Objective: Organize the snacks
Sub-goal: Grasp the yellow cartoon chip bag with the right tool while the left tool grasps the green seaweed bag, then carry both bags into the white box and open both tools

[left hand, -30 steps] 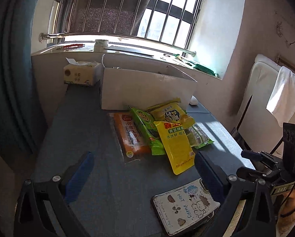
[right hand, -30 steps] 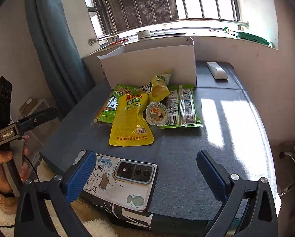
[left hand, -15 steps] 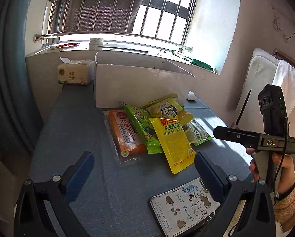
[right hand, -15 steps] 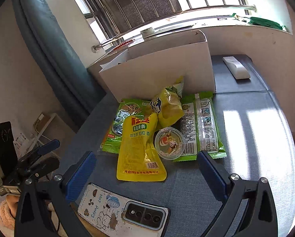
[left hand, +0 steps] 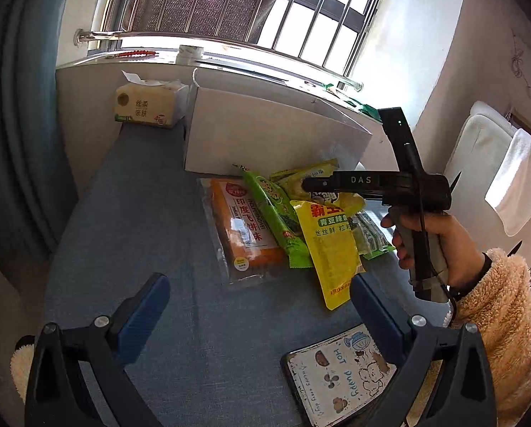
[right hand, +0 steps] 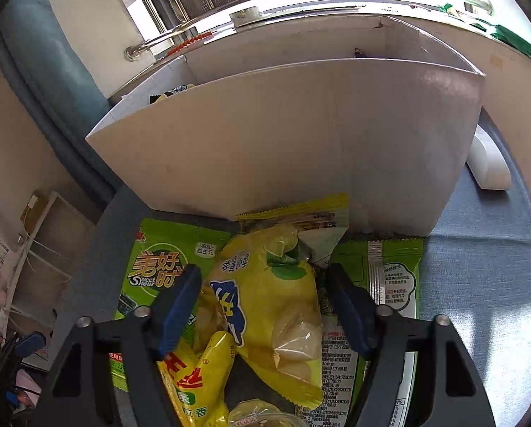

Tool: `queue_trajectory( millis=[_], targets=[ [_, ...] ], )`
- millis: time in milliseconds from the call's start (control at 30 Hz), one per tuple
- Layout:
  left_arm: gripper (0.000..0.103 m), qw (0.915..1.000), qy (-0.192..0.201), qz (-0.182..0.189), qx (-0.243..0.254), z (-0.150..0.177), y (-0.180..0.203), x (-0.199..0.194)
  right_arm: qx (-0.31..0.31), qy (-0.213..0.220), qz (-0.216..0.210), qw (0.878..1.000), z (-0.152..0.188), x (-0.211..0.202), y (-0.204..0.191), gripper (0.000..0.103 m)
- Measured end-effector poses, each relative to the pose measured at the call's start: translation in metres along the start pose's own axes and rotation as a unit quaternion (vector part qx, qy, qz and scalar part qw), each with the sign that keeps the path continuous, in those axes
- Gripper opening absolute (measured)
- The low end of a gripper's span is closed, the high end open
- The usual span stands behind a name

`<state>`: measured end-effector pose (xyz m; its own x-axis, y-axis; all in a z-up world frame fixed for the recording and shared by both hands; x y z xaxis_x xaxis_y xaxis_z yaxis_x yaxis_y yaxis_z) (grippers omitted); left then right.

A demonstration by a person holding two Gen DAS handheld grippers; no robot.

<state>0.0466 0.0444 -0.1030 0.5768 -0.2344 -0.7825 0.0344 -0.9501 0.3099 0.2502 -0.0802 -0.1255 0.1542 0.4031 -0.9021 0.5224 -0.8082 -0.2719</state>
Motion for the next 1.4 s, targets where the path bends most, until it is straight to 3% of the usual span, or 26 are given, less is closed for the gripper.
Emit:
queue_trajectory(
  millis=[100, 367, 533, 700, 800, 900, 1067, 1100, 1167, 1200, 1300, 1400],
  targets=[
    [0.103, 1.0000, -0.004, 0.001, -0.001, -0.004, -0.001, 0.004, 0.003, 0.010, -0.027, 1.000, -0.002, -0.008, 0.000, 0.040],
    [0.103, 0.9998, -0.018, 0.008, 0.002, -0.037, 0.003, 0.022, 0.005, 0.082, -0.027, 0.996, -0.002, -0.065, 0.002, 0.038],
    [0.103, 0.9972, -0.053, -0.041, 0.034, -0.071, 0.021, 0.051, 0.008, 0.133, -0.005, 0.991, 0.017, -0.114, 0.009, 0.038],
    [0.103, 0.9864, -0.089, -0.109, 0.084, -0.107, 0.044, 0.099, 0.019, 0.168, 0.009, 0.986, 0.058, -0.148, 0.013, 0.038],
    [0.103, 0.9778, -0.117, -0.144, 0.097, -0.121, 0.053, 0.130, 0.030, 0.171, 0.007, 0.985, 0.084, -0.155, 0.017, 0.038],
    [0.103, 0.9637, -0.140, -0.196, 0.115, -0.126, 0.058, 0.159, 0.045, 0.165, 0.005, 0.985, 0.109, -0.157, 0.021, 0.038],
    [0.103, 0.9584, -0.151, -0.210, 0.121, -0.127, 0.061, 0.180, 0.064, 0.159, -0.001, 0.985, 0.139, -0.156, 0.029, 0.038],
    [0.100, 0.9583, -0.153, -0.207, 0.124, -0.128, 0.062, 0.183, 0.065, 0.156, -0.008, 0.986, 0.143, -0.154, 0.030, 0.038],
    [0.075, 0.9623, -0.148, -0.191, 0.125, -0.134, 0.061, 0.184, 0.067, 0.153, -0.012, 0.986, 0.147, -0.151, 0.029, 0.038],
    [0.071, 0.9616, -0.143, -0.195, 0.129, -0.136, 0.061, 0.182, 0.064, 0.150, -0.012, 0.987, 0.148, -0.150, 0.028, 0.038],
    [0.067, 0.9678, -0.137, -0.166, 0.129, -0.139, 0.057, 0.175, 0.060, 0.150, -0.016, 0.987, 0.150, -0.149, 0.025, 0.038],
    [0.067, 0.9725, -0.108, -0.163, 0.127, -0.147, 0.052, 0.154, 0.060, 0.153, -0.016, 0.986, 0.149, -0.150, 0.025, 0.038]
  ],
)
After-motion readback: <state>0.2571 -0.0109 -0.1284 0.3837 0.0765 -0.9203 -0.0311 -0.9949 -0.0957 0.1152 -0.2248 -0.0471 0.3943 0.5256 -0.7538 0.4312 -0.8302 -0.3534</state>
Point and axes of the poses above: each gripper's, at about its wrist camera, not at the fingertips, and x roughly the way its jaws point, y to its right, z to its underside, the point moved 4 cm from there along x, roughly the way its jaws point, and after that the axes turned 14 degrees about -y, right-handed, at the moved point
